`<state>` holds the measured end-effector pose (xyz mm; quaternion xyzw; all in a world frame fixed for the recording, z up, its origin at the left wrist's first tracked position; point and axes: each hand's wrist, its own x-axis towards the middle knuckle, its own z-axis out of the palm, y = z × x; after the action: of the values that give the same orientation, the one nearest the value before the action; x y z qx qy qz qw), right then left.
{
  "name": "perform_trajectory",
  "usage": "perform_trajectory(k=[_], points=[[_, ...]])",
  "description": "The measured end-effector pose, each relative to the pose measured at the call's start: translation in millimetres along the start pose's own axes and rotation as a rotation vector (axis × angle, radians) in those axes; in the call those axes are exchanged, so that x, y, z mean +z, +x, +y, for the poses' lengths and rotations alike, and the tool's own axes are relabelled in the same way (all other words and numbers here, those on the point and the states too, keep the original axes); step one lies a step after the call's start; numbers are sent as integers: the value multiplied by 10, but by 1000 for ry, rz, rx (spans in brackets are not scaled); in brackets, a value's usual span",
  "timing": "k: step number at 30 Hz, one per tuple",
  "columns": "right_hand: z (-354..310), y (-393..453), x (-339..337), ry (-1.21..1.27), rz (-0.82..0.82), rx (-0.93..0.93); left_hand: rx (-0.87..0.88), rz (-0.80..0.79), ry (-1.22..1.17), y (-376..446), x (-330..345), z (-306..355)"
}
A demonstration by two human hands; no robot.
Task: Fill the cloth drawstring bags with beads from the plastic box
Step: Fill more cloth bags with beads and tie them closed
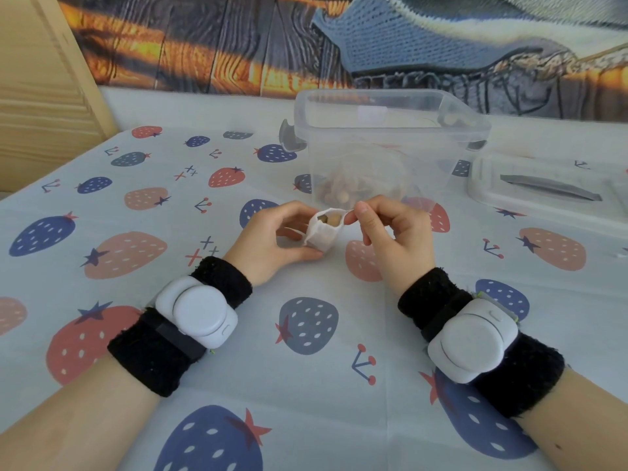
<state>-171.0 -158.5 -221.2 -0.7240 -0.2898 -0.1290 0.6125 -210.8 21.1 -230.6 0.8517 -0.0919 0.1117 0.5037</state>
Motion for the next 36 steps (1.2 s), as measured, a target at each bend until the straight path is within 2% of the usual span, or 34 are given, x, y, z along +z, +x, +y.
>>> perform_trajectory(k=[7,11,14,19,25,36], points=[[-35,-11,-14,79,-25,-42,3,-15,-3,5,-5,-17],[-16,-21,14,-26,-168,40,10,-9,11,1,0,1],[-8,-21,24,-32,-200,146,3,13,24,-3,-11,4],[-1,-25,37,44,-147,226,-7,35,40,6,-27,-3],[-4,-24,26,67,-77,230,-15,40,38,4,-24,-11],[-17,-41,30,68,-69,247,-24,26,35,-3,-17,-2]])
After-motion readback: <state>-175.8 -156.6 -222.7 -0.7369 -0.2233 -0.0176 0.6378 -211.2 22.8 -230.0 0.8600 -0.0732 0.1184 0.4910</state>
